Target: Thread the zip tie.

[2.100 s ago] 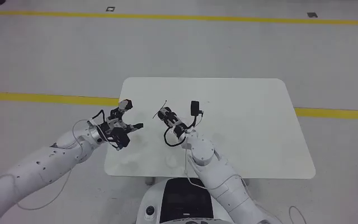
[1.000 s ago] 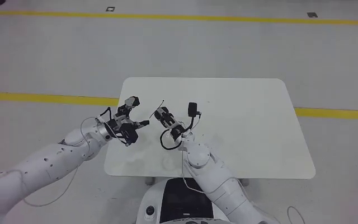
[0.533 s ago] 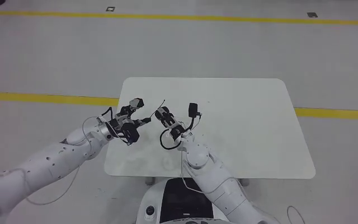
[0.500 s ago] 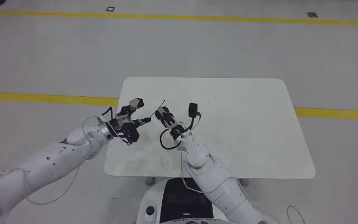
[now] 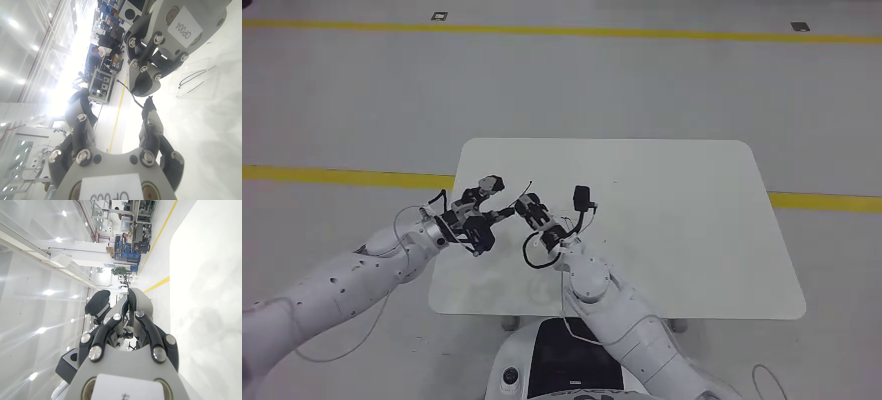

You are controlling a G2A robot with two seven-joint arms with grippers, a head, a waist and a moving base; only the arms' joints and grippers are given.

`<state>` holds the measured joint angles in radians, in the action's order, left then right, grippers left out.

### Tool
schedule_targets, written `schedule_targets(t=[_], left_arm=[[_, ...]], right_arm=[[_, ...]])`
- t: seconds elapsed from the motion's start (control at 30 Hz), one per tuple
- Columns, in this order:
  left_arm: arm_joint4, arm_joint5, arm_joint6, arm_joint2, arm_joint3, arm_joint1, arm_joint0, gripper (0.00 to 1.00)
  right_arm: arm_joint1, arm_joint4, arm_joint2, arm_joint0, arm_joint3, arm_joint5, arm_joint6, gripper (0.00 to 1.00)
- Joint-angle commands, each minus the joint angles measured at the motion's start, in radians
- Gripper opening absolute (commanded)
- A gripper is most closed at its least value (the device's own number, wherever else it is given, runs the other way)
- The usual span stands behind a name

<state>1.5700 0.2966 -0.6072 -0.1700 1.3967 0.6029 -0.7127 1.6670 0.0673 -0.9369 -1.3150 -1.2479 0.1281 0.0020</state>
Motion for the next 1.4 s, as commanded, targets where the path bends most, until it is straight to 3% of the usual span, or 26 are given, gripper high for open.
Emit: schedule_targets(t=[0.0,0.7,1.37], left_arm=[[0.000,0.000,0.000,0.000,-0.002,0.002,0.001,0.49],[0.000,-0.017,0.012,0.000,-0.015,0.011,0.000,0.35],[0.000,-0.021,-0.003,0.000,-0.018,0.016,0.000,0.31]], right_arm=[[0.000,0.000,0.001,0.001,0.001,0.002,-0.001,0.00],[0.000,0.004,-0.001,-0.005,-0.006,0.019,-0.028,0.00],[0.011,-0.017,0.004,0.004,0.017,0.028,-0.102,0.00]])
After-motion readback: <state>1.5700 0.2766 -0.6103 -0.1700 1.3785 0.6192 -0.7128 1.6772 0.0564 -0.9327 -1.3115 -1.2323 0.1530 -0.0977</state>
